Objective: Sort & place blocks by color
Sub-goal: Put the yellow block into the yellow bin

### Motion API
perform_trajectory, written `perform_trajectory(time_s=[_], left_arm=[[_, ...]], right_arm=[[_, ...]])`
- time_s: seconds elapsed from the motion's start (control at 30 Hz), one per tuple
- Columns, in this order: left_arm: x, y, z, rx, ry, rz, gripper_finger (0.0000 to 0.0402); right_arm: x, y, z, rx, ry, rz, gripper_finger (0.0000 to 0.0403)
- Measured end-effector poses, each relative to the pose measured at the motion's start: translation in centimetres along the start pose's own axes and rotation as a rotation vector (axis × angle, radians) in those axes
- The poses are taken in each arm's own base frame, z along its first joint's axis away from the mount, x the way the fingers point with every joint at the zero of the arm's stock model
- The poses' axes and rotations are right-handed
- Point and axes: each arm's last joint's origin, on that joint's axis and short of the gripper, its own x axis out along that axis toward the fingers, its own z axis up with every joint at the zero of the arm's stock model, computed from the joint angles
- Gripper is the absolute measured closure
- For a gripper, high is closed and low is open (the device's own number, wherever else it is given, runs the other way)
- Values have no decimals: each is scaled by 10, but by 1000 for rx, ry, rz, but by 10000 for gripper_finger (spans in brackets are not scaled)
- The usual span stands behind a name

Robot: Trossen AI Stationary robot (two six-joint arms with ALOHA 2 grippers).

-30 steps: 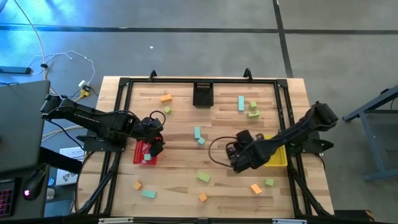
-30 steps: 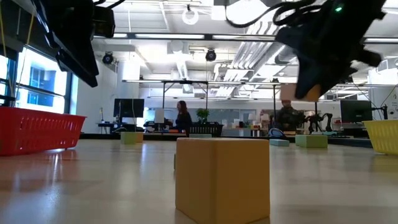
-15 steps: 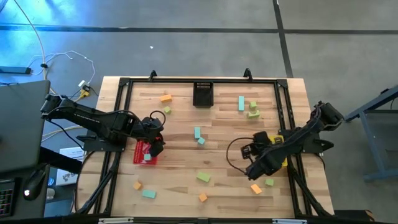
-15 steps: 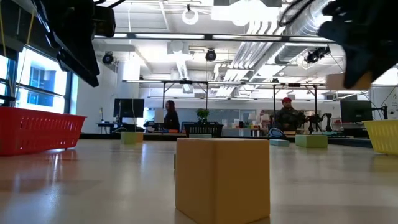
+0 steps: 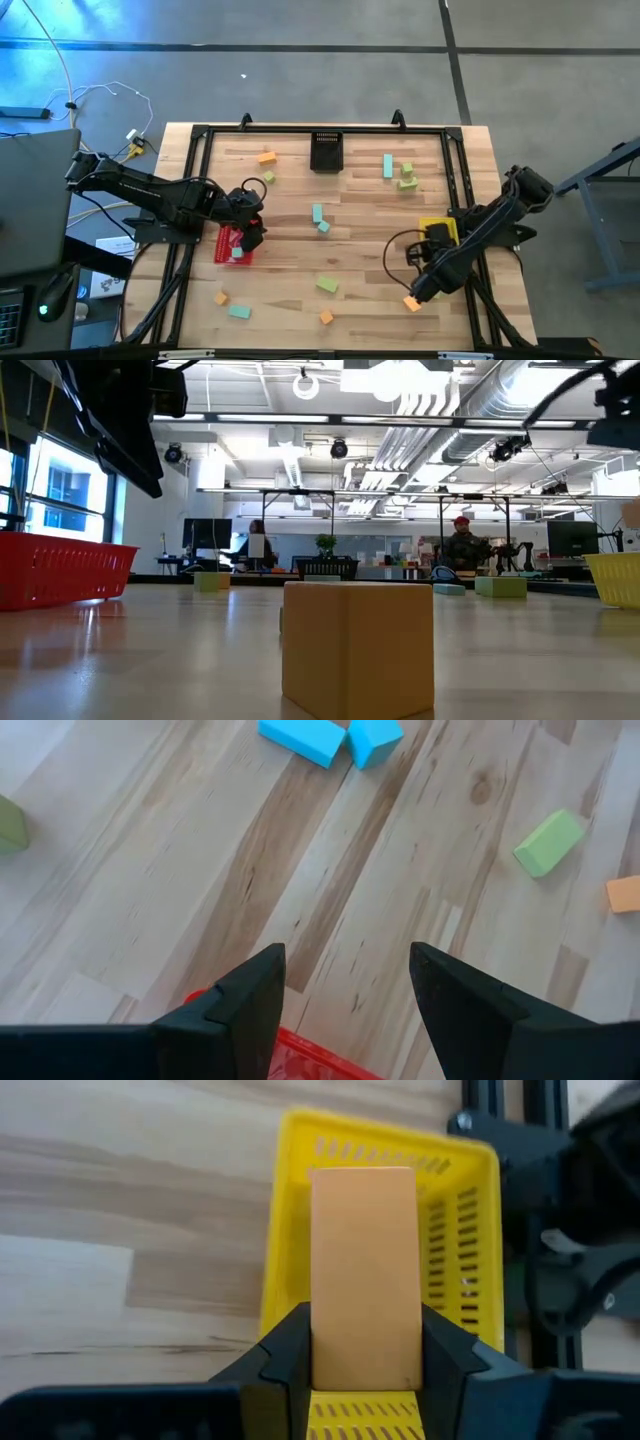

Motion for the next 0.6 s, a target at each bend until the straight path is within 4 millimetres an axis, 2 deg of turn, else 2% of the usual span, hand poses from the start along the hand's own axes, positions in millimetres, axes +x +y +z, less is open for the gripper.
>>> perform_trajectory(time_s=[0.17, 0.4, 0.6], left_arm=[[0, 0, 0, 0, -2, -2, 202], [0, 0, 0, 38, -3, -4, 202], [0, -2, 3, 92, -37, -16, 202]], right_arm=[[13, -1, -7, 5, 52, -14, 300], [15, 0, -6, 27, 64, -25, 298], [16, 1, -5, 45, 135, -88, 251]])
